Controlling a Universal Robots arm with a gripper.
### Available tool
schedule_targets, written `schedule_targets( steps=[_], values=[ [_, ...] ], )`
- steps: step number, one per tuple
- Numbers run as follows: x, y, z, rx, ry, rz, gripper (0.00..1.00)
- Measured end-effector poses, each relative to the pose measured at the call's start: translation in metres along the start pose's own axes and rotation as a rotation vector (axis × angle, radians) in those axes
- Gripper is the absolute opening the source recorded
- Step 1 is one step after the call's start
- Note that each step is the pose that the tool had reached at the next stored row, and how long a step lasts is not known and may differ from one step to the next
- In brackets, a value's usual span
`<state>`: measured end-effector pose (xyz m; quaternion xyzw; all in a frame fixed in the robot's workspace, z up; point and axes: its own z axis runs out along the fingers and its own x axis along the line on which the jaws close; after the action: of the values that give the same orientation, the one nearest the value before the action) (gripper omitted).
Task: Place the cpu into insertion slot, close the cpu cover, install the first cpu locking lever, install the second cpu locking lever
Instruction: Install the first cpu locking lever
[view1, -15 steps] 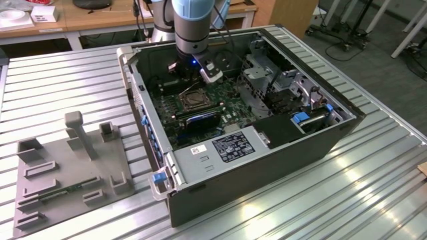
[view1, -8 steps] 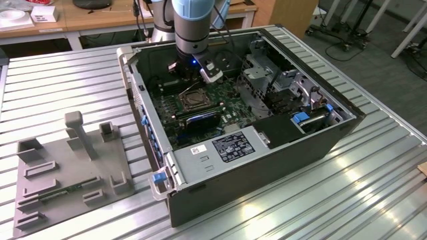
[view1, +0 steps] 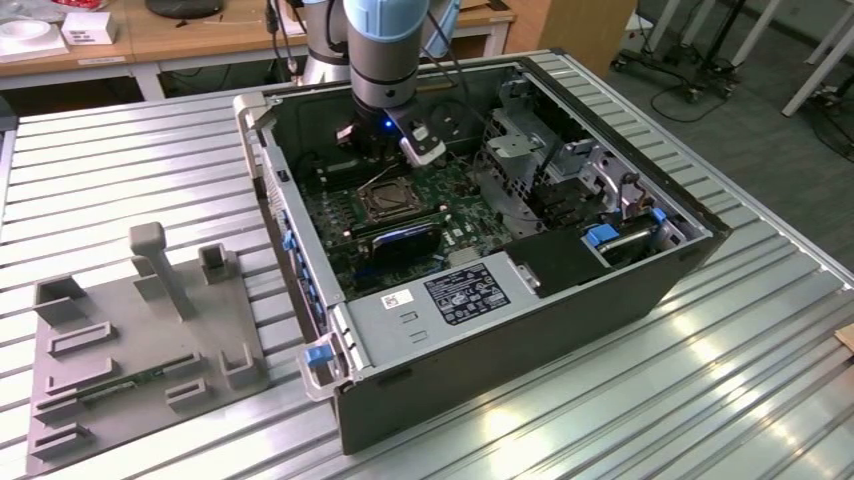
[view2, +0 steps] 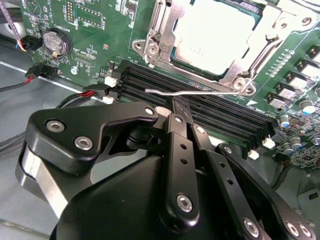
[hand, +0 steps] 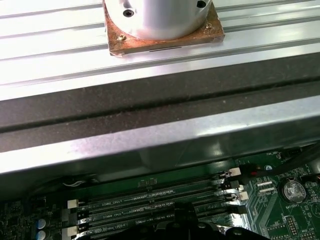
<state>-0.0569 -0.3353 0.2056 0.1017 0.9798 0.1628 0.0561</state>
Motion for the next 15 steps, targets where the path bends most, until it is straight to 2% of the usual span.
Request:
schedule_targets(
  steps=[8, 15],
  values=[
    [0.0001, 0.0001, -0.0002, -0.0001, 0.0000, 0.000, 0.11],
    [-0.0005, 0.0028, -0.0079, -0.0003, 0.0000, 0.000, 0.11]
  ],
)
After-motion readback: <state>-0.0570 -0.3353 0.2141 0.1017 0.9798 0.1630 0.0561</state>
